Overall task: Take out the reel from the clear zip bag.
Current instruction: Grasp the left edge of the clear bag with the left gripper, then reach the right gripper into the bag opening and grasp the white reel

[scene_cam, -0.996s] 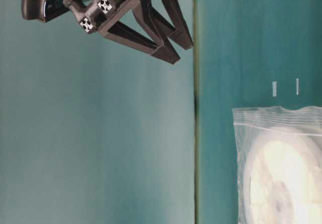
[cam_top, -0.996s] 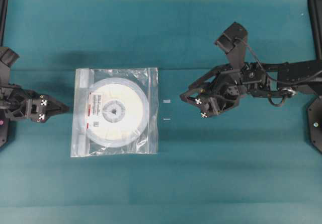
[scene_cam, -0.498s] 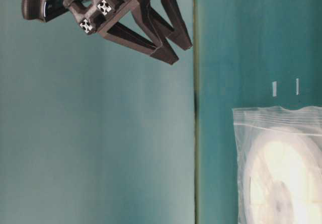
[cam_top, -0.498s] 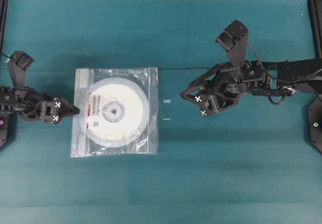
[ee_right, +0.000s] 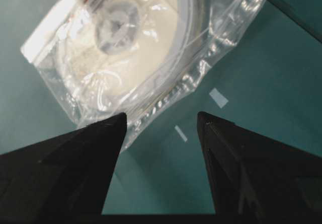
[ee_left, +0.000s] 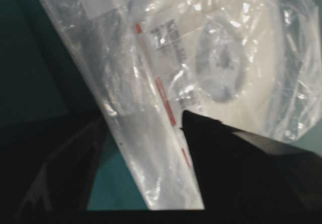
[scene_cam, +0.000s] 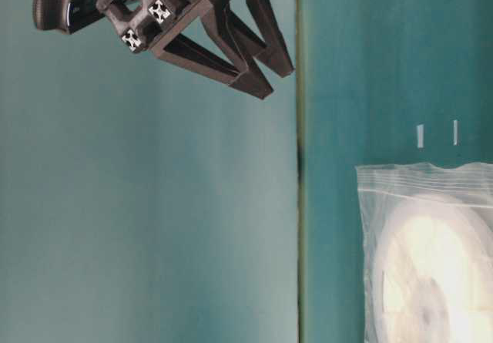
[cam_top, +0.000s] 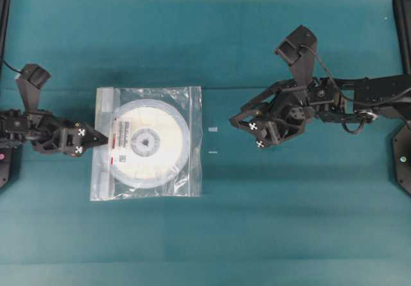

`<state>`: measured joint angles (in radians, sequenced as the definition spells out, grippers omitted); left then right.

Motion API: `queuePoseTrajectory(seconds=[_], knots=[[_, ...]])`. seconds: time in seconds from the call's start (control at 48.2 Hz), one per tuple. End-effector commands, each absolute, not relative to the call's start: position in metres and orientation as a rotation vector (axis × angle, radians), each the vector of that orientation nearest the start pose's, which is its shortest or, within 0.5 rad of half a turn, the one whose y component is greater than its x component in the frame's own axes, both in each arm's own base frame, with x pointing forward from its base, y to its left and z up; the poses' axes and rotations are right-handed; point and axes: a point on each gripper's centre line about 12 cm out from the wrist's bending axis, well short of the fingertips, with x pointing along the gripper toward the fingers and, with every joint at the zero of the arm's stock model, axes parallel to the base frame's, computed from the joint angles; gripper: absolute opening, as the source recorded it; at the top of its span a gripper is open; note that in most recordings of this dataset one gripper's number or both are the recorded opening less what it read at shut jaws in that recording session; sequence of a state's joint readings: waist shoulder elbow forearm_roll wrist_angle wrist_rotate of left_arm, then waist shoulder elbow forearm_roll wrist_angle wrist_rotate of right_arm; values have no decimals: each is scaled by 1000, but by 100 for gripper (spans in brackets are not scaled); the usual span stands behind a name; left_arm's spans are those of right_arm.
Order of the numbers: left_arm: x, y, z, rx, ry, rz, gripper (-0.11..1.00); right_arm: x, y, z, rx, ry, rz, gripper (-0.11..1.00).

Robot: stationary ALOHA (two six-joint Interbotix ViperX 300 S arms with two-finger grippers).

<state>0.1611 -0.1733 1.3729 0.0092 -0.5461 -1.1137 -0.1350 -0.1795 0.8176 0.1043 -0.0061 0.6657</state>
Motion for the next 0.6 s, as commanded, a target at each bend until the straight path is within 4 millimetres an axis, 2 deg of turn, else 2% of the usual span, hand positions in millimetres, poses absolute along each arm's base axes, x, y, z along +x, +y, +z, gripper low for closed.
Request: queuePoseTrajectory(seconds=[0.0,0.104,0.187,0.249,0.373,0.456,0.519,0.581], knots=[[212,34,84,-1116,486,486,72,341,-47,193,796,517,-362,76],[209,34,84,-1116,491,491,65,341,-46,192,796,521,-361,76],[209,34,85,-1115,489,489,56,340,-46,193,794,519,-360,76],[209,34,85,-1115,494,492,47,340,-46,193,794,520,-359,76],[207,34,84,-1110,514,504,20,340,-46,191,797,527,-362,76],[208,34,84,-1107,520,505,7,339,-46,190,799,532,-366,76],[209,34,84,-1104,524,506,1,338,-45,188,804,538,-369,76],[209,34,84,-1100,528,508,0,337,-45,185,830,549,-381,76]])
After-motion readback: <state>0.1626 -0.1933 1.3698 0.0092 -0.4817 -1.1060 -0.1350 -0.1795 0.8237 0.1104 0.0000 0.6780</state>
